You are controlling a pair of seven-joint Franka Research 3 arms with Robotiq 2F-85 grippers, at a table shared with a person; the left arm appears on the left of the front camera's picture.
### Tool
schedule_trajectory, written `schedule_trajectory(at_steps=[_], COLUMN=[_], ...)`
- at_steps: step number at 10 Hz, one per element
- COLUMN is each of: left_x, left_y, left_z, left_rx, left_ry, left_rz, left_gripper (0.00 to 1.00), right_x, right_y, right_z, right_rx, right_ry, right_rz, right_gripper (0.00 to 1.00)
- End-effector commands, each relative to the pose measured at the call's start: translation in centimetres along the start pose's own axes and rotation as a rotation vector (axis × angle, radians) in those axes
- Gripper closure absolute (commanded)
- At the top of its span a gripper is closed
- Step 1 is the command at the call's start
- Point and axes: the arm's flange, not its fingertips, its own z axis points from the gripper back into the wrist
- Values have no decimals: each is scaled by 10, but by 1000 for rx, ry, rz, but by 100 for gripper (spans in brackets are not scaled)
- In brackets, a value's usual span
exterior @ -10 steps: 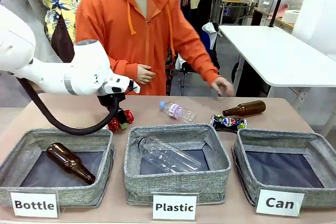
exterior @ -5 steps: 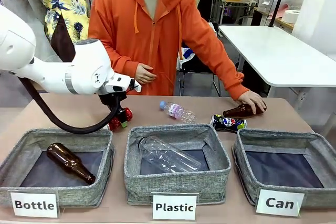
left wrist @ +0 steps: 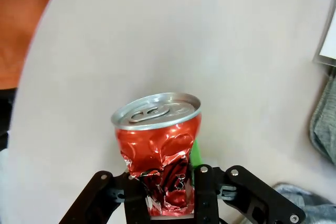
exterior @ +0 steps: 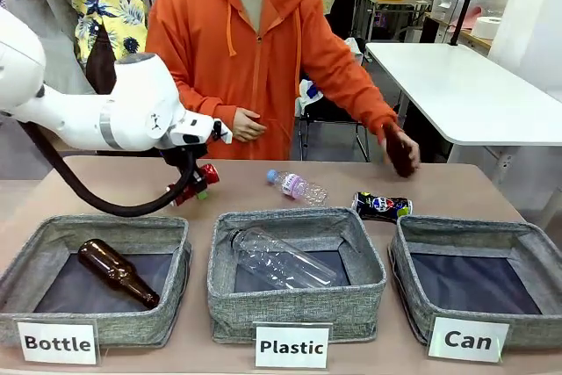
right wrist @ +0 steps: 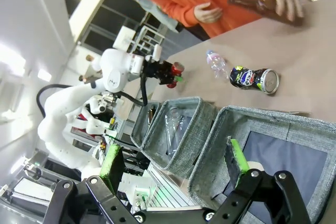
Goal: Sort the can waste into the basket.
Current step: Pick up the can waste from the table and place it in the right Fabric basket.
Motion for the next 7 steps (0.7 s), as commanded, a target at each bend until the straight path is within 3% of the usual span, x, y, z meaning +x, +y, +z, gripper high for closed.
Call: schedule_trajectory(at_steps=[1,2,4,7], left_x=[-20,-30,-66,-158], left_y=[-3,-7,-29,-88], left_z=[45,82,150,214], left_rx=[40,66,21,-83], left_ry=[-89,-111,-49,-38], left_rz=[-45,-71,-178,-440], left_gripper=[100,100,100,100], right_x=[2,2,2,2], right_y=[0,0,0,0], right_z=[0,0,0,0], right_rx=[17,17,17,17], right_ry=[-20,-20,-20,-20], right_rz=[27,27,27,27], right_gripper=[0,0,0,0])
